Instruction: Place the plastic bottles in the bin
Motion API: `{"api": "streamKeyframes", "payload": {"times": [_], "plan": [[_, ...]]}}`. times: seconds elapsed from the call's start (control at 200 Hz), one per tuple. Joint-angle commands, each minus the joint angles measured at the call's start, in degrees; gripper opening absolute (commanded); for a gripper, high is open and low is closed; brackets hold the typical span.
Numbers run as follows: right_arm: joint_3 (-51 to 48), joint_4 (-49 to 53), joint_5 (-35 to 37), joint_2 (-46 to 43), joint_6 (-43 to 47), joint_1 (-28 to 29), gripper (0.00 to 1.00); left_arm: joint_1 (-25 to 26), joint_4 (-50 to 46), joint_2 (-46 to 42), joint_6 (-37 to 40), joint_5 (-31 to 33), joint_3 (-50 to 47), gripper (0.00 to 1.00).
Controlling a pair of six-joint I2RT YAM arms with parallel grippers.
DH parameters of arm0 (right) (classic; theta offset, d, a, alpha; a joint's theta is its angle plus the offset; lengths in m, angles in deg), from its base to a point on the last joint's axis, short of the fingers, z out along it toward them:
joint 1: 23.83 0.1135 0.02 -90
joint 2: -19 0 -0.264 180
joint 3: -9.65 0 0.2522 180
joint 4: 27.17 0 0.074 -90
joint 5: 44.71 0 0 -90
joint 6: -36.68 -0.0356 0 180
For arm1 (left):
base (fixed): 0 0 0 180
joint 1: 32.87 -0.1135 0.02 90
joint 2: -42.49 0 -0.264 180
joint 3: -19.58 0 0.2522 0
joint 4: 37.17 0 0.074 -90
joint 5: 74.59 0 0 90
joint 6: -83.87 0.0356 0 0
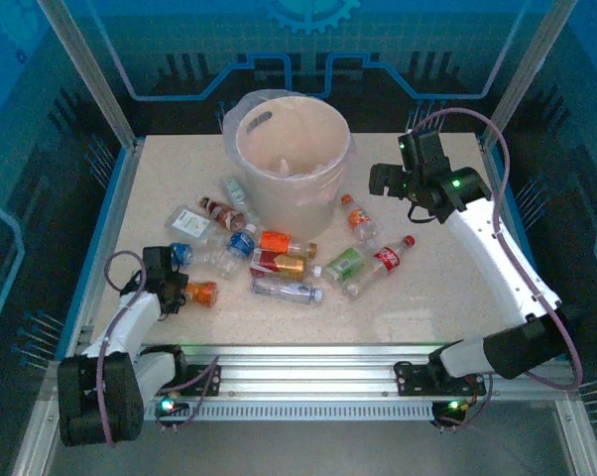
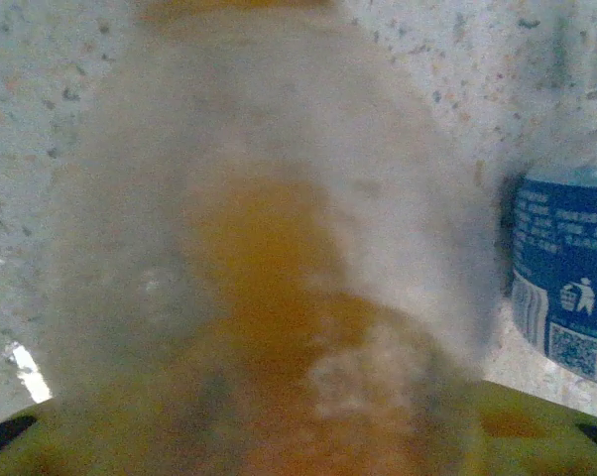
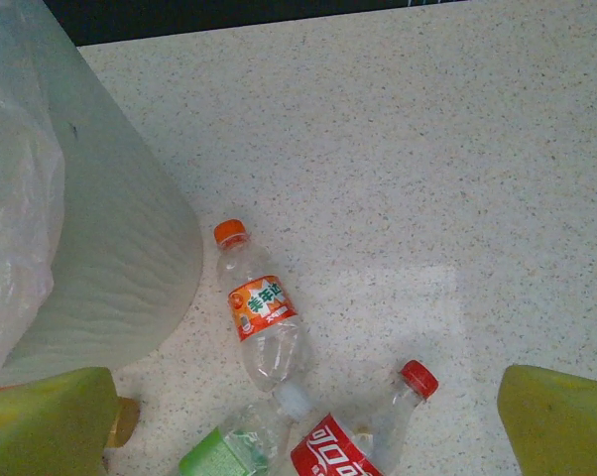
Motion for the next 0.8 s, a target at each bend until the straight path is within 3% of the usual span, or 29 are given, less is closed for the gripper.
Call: {"api": "streamKeyframes", "payload": {"times": [0.0,0.25,0.44,0.575,0.795], "plan": [[-0.62,-1.41,-0.21,0.59,-0.96,-0.56,1.00,-0.74,-2.38,-4.15,-1.62,2.81,-1.50,0.45],[-0.68,-1.59,-0.24,0.76,-1.13,-0.58,1.00,-0.74,-10.62,-18.29,1.68,10.27,3.57,0.36],[-1.36,-2.02,-0.08,0.42,-1.47,-0.54,1.00,-0.74,-11.27,-21.89,8.02,12.02,10.80,0.33],[-2.00,-2.71,0.12,0.07,-1.91,-0.55,1.00,-0.72,-6.32,-21.18,13.16,9.70,16.10,0.31],[-2.59,-3.17,0.27,-0.18,-2.54,-0.61,1.00,0.00,7.43,-14.84,19.92,0.35,24.52,0.27]]}}
